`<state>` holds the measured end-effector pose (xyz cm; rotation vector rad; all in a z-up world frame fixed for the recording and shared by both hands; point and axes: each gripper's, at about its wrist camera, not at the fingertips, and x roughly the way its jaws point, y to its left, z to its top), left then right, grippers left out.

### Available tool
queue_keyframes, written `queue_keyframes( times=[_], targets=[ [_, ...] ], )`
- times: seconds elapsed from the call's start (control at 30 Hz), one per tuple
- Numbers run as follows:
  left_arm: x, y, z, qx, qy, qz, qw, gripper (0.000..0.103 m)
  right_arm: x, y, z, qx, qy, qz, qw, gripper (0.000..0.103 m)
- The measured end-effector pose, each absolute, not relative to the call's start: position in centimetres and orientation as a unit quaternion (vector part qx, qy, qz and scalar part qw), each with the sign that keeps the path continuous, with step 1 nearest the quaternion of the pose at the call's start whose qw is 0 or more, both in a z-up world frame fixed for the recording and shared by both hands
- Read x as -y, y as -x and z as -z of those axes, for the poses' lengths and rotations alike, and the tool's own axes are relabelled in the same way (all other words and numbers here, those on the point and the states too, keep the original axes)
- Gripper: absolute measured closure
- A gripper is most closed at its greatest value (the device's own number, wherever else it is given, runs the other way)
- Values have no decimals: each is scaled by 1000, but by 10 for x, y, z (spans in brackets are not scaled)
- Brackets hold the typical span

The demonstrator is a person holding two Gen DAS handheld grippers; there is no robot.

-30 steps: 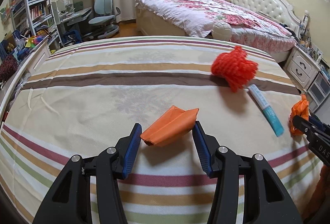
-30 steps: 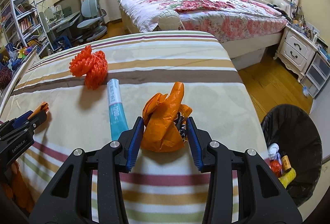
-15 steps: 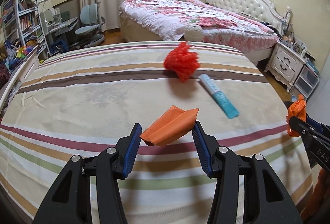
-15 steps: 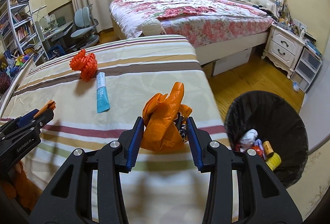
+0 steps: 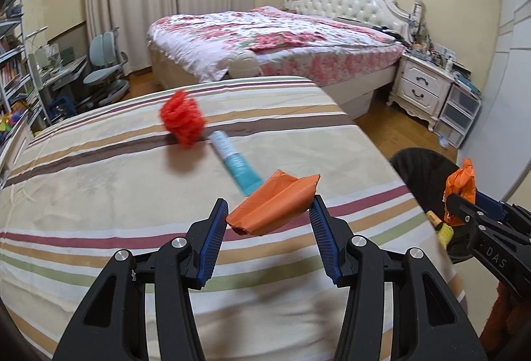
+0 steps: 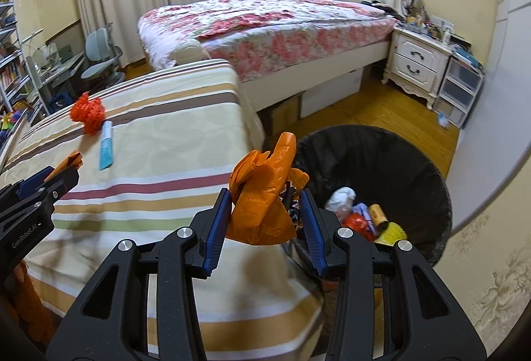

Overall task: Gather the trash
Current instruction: 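Carry the orange piece and orange bag with both tools over the black bin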

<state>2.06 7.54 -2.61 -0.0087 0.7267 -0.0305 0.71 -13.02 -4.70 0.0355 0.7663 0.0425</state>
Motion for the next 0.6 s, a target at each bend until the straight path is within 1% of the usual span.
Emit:
queue_keyframes(
  times=[0.33, 0.6],
  targets=[
    [4, -39, 30, -354, -38, 78, 931, 52, 185, -12, 53, -375, -44, 29, 925, 62],
    [49, -59, 37, -360, -59, 97, 926, 52, 219, -19, 57, -374, -58, 57, 924, 61]
  ],
)
